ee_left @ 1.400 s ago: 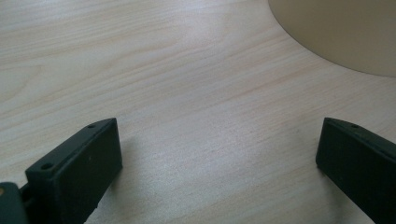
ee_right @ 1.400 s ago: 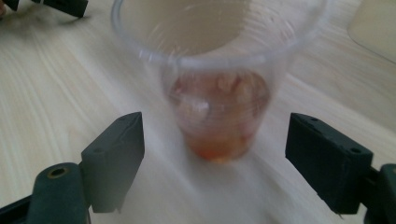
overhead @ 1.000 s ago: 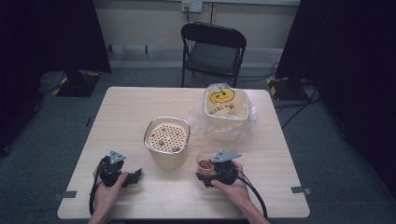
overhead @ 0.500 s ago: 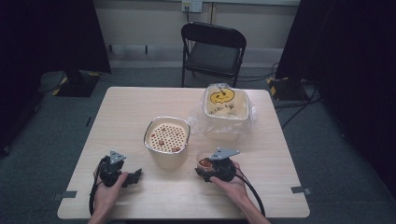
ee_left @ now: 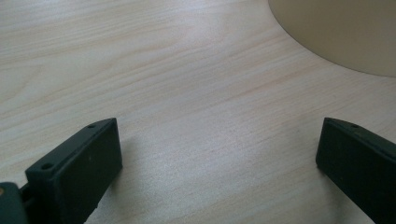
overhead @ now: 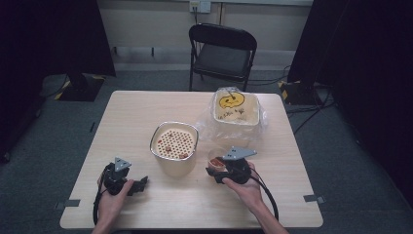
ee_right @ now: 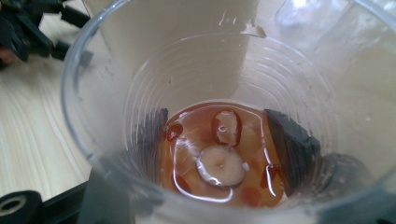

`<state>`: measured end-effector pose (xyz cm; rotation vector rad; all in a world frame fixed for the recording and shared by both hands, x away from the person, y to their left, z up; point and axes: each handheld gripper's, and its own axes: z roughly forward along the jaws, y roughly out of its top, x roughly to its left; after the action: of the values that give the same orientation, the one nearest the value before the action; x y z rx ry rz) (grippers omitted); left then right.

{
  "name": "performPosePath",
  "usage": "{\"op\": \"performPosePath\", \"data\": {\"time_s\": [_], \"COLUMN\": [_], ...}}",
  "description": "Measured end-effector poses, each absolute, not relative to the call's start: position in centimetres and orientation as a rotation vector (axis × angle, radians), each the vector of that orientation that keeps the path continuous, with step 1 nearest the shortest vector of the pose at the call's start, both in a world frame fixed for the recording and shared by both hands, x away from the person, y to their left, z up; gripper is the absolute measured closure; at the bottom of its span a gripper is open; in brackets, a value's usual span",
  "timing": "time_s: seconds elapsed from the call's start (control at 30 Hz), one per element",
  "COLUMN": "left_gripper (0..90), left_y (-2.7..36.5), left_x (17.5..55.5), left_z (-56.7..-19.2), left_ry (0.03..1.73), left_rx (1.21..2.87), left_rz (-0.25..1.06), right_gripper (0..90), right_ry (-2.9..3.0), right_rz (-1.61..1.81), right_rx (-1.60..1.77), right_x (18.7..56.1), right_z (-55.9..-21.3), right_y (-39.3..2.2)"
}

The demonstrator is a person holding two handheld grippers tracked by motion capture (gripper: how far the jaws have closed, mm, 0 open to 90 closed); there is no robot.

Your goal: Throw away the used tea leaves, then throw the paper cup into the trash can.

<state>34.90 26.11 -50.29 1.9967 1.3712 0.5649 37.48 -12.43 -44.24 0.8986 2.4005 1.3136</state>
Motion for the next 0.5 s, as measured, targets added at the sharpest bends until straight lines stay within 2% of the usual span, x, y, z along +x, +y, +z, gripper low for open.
{"op": "performPosePath", "data": {"time_s": [0.33,0.5], "left_gripper": [0.0,0.0], "left_y": [26.1,26.1], "left_x": [34.9,34.9], "left_z": [-50.3,-50.3], "left_ry": [1.371,1.371], "left_rx": [1.996,1.996], "left_rz": [0.565,0.565], "right_gripper": [42.9,43.7], "right_ry": [2.361,2.334], "right_rz": [1.346,1.354], "right_rx": [0.875,0.788], "right_x": [37.7,37.7], "right_z": [-41.0,-38.3], "right_y": [-12.0,-11.1]}}
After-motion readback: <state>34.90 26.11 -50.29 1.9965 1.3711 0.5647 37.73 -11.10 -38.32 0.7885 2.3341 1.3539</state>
